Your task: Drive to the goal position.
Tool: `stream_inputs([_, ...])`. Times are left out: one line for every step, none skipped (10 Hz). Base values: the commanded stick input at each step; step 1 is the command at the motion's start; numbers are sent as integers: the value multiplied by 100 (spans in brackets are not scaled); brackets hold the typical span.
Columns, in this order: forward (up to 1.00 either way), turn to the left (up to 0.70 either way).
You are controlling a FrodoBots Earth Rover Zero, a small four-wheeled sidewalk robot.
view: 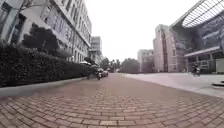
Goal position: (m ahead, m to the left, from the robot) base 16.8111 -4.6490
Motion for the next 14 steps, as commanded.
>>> stream_inputs([45,0])
stream_inputs([45,0])
stream_inputs([45,0])
stream_inputs([45,0])
stream_inputs([45,0])
stream_inputs([45,0])
stream_inputs([45,0])
stream_inputs([45,0])
stream_inputs([45,0])
stream_inputs([45,0])
stream_inputs([45,0])
stream_inputs([45,0])
stream_inputs([45,0])
stream_inputs([45,0])
